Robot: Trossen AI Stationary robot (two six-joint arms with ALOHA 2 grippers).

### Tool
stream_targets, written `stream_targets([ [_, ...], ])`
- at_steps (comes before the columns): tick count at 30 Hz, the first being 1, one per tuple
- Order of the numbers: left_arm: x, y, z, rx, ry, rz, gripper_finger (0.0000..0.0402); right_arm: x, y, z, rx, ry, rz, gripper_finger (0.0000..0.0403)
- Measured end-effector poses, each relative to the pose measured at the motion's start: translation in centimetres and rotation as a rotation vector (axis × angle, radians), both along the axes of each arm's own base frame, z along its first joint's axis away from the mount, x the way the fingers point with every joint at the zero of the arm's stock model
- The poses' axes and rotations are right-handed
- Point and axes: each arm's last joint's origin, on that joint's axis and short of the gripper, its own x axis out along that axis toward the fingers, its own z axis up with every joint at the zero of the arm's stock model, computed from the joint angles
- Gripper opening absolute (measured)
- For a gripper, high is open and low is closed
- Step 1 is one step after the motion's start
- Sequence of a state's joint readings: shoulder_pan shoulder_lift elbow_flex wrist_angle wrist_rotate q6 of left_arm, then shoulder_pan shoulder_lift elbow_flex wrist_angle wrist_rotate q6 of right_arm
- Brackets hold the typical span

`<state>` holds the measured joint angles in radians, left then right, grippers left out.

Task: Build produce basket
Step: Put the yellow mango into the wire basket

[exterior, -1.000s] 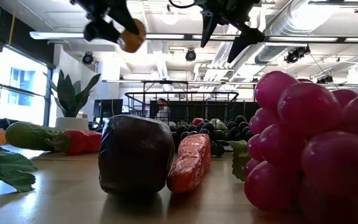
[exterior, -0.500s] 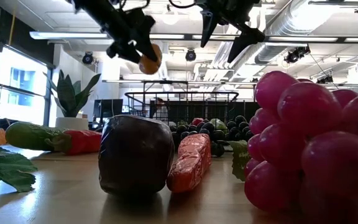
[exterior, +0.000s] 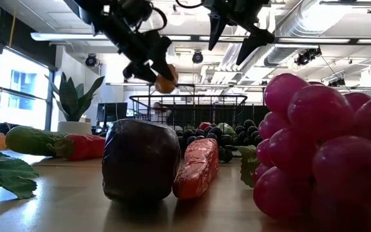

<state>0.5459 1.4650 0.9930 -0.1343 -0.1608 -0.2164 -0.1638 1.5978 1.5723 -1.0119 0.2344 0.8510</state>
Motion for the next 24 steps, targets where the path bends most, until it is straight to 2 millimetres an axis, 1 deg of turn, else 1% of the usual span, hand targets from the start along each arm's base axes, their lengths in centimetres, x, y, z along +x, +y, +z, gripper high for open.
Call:
stream_targets([
  [7,-0.2,1.6,-1.4,-0.045,0.015,0.034,0.0255,0.0,0.0,0.0,-0.002,0.002,0.004,0.0397],
  [15,-1.0,2.9,-1.5,-0.073,-0.006,0.040,0.0256,0.0,0.0,0.0,-0.002,0.001,0.002,0.0397],
  [18,-1.3,3.4,-1.4,-0.093,-0.026,0.023,0.0268,0.0,0.0,0.0,-0.001,0.001,0.002,0.0397],
  [24,-1.5,3.9,-1.2,-0.108,-0.082,0.018,0.0307,0.0,0.0,0.0,-0.001,0.002,0.003,0.0397],
])
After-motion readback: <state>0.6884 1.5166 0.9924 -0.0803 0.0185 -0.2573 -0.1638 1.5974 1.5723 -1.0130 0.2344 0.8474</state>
